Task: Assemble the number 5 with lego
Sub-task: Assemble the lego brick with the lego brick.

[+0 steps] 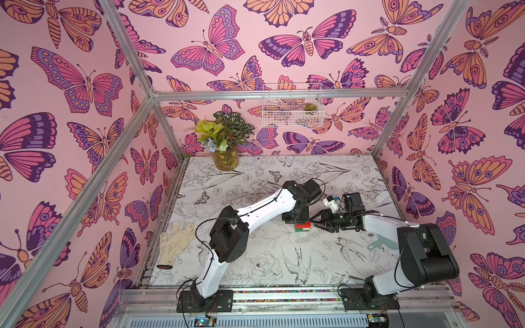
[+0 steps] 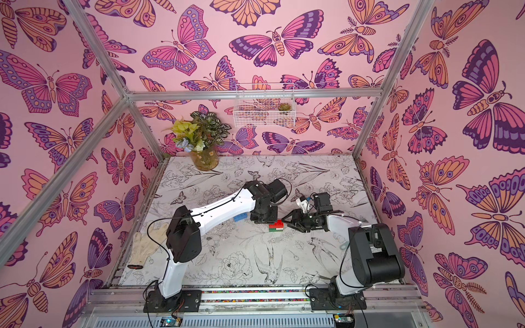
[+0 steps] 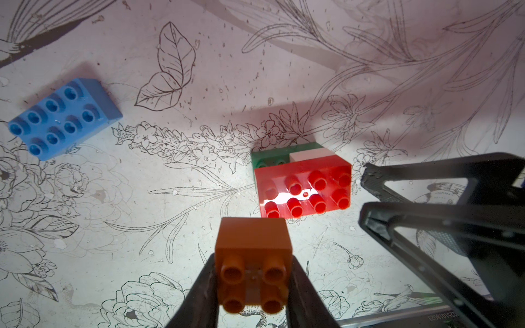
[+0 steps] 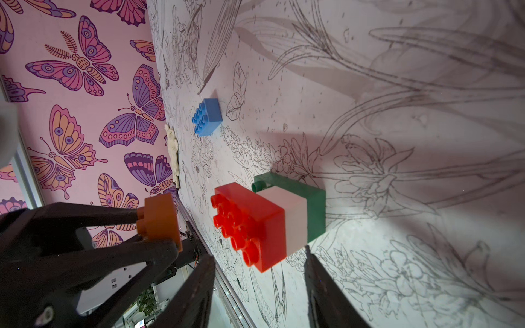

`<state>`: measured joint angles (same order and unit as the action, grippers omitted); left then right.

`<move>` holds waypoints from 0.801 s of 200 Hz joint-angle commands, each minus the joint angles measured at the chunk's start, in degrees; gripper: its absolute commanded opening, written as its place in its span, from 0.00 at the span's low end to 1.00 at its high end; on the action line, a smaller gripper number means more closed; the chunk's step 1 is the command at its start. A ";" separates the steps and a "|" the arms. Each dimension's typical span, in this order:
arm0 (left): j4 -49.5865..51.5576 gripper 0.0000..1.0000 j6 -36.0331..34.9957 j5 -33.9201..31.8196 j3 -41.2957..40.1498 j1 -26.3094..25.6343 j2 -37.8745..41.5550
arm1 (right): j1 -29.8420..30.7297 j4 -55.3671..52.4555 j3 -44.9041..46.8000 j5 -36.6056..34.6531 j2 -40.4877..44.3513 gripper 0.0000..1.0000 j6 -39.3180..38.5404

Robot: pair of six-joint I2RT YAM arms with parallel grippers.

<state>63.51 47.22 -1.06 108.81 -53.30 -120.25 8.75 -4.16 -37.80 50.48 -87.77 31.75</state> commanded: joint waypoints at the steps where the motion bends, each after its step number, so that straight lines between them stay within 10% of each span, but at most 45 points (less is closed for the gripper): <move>1: 1.86 0.01 0.59 -0.28 1.37 -0.28 -1.12 | -0.23 3.33 0.59 2.62 -1.37 0.52 1.35; 160: 1.82 0.06 -0.12 1.41 3.57 -0.23 -2.47 | -0.14 11.72 4.36 5.11 -5.39 0.46 4.63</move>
<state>63.55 47.22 0.10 111.35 -53.30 -121.89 8.75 5.08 -34.13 54.13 -92.03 35.20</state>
